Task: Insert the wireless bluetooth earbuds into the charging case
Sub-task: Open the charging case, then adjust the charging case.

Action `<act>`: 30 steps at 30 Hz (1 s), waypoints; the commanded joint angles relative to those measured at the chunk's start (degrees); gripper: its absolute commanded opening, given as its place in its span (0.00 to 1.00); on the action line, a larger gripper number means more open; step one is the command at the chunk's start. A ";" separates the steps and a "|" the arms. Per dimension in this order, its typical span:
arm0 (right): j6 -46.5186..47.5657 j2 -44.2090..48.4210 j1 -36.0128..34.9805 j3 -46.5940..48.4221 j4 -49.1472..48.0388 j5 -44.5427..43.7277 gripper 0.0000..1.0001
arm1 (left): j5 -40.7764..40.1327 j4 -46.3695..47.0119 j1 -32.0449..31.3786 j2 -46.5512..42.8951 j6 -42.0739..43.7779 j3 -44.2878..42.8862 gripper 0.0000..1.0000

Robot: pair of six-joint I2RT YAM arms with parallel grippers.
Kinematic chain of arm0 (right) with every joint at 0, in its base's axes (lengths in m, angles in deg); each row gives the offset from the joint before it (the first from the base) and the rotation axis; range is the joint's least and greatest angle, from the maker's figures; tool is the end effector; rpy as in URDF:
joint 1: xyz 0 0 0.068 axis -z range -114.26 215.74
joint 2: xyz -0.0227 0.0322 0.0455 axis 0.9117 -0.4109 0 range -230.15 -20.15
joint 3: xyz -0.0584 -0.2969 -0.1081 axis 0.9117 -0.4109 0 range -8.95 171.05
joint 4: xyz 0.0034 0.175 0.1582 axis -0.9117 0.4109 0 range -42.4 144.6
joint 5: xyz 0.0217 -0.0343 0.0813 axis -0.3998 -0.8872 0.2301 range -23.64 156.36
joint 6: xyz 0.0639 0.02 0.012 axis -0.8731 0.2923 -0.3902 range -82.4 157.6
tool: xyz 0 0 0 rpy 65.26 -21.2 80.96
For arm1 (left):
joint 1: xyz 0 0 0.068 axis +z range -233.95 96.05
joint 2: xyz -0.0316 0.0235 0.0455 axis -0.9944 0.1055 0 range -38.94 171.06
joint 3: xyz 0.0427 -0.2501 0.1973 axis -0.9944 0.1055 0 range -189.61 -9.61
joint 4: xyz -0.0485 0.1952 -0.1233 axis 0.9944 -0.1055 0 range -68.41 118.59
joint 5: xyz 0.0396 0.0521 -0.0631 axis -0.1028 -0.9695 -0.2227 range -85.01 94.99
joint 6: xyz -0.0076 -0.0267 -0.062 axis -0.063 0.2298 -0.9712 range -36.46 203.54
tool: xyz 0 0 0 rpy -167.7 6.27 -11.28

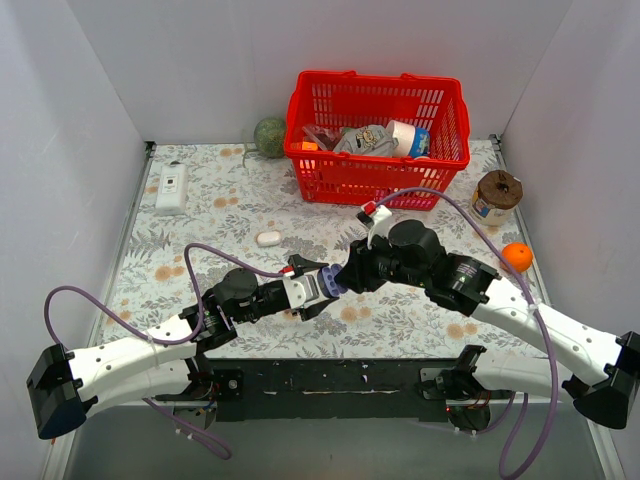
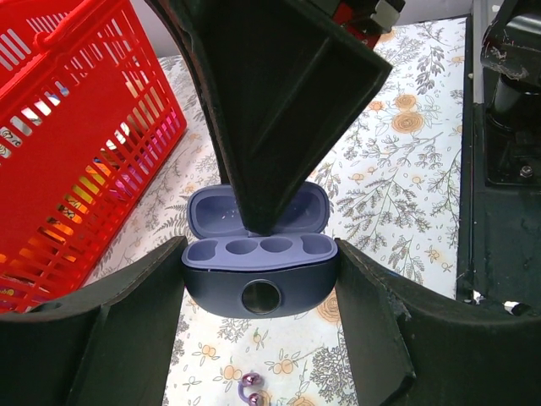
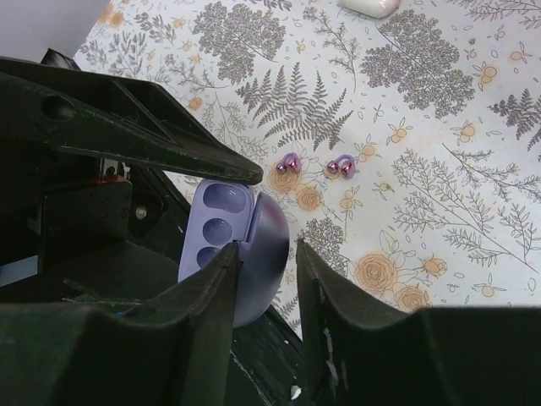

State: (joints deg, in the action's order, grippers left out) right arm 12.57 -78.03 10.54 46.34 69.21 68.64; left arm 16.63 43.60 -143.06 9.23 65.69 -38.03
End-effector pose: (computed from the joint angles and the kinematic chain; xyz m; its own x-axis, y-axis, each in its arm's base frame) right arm 0.1068 0.1577 0.3766 -0.5680 -0.0764 -0.8195 -0.6631 0.6322 0.4007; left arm 0.0740 -0.1452 0.3200 -0.3296 -0.0338 -0.9435 0.8854 0.3359 -0.3213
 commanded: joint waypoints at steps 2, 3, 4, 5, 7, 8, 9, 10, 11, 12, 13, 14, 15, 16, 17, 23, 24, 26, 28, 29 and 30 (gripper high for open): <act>2.01 -0.65 0.09 1.75 -1.48 0.18 0.32 | 0.23 1.87 -0.30 -0.79 -0.70 0.04 0.00; 2.18 -0.65 0.09 1.84 -1.13 -0.08 0.28 | 0.14 1.87 -0.39 -0.79 -0.87 0.04 0.00; 2.79 -0.73 0.09 2.19 -0.61 -0.26 0.16 | 0.14 1.70 -0.39 -0.70 -1.05 0.04 0.00; 3.06 -0.73 0.09 2.37 -0.16 -0.78 0.08 | -0.04 1.52 -0.39 -0.70 -1.66 -0.05 0.00; 4.03 -0.91 0.09 3.42 1.41 -1.75 0.01 | -1.09 1.34 -0.39 -0.44 -2.63 -0.14 0.00; 5.08 -0.91 0.09 3.86 1.77 -2.02 0.01 | -1.53 0.91 -0.39 -0.09 -3.15 -0.40 0.00; 5.78 -0.91 0.09 4.21 2.21 -2.02 0.01 | -2.66 0.73 -0.39 0.09 -4.20 -0.66 0.01; 6.49 -0.91 0.01 4.65 2.73 -2.98 0.01 | -3.11 0.64 -0.39 0.35 -4.74 -0.84 0.05; 8.06 -0.91 0.09 5.70 3.52 -3.77 0.01 | -3.64 -0.06 -0.39 0.70 -5.18 -1.02 0.06; 8.77 -0.91 0.09 6.14 3.97 -4.04 0.01 | -3.90 -0.41 -0.30 0.97 -6.05 -1.37 0.09; 9.56 -0.82 0.01 6.84 4.41 -4.39 0.01 | -5.04 -0.59 -0.39 0.97 -6.50 -1.54 0.12; 10.53 -0.65 0.00 7.72 5.11 -4.83 0.01 | -5.74 -0.76 -0.39 1.14 -7.02 -1.63 0.21; 12.28 -0.47 0.00 8.25 5.29 -4.92 0.01 | -6.45 -0.94 -0.39 1.41 -7.55 -2.24 0.27; 13.34 -0.30 -0.08 8.61 5.55 -5.18 0.01 | -7.85 -1.29 -0.39 1.41 -8.69 -2.42 0.32; 14.30 0.14 -0.17 9.04 5.81 -5.27 0.01 | -8.47 -1.55 -0.30 1.50 -8.96 -2.60 0.46; 20.90 0.76 -0.17 12.91 8.98 -4.75 0.01 | -13.46 -1.21 -0.30 0.18 -10.54 -3.13 0.98; 21.25 0.93 -0.17 13.18 9.24 -4.66 0.01 | -14.44 -0.94 -0.30 0.00 -10.63 -3.13 0.98; 22.48 1.55 -0.26 13.53 9.77 -4.57 0.01 | -17.07 -0.59 -0.04 -0.61 -11.42 -3.57 0.98; 23.71 2.16 -0.26 13.27 9.68 -3.87 0.01 | -18.40 -0.33 0.22 -1.40 -12.38 -3.74 0.98; 24.85 2.77 -0.26 13.09 9.68 -3.52 0.01 | -18.93 -0.59 0.31 -1.66 -16.48 -4.70 0.98; 26.34 3.04 -0.26 12.92 9.68 -3.60 0.01 | -19.28 -1.72 0.57 -1.75 -20.00 -5.75 0.98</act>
State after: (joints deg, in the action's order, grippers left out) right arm 32.80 -76.92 10.34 57.33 78.36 64.64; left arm 2.18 43.01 -143.28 9.66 54.33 -40.17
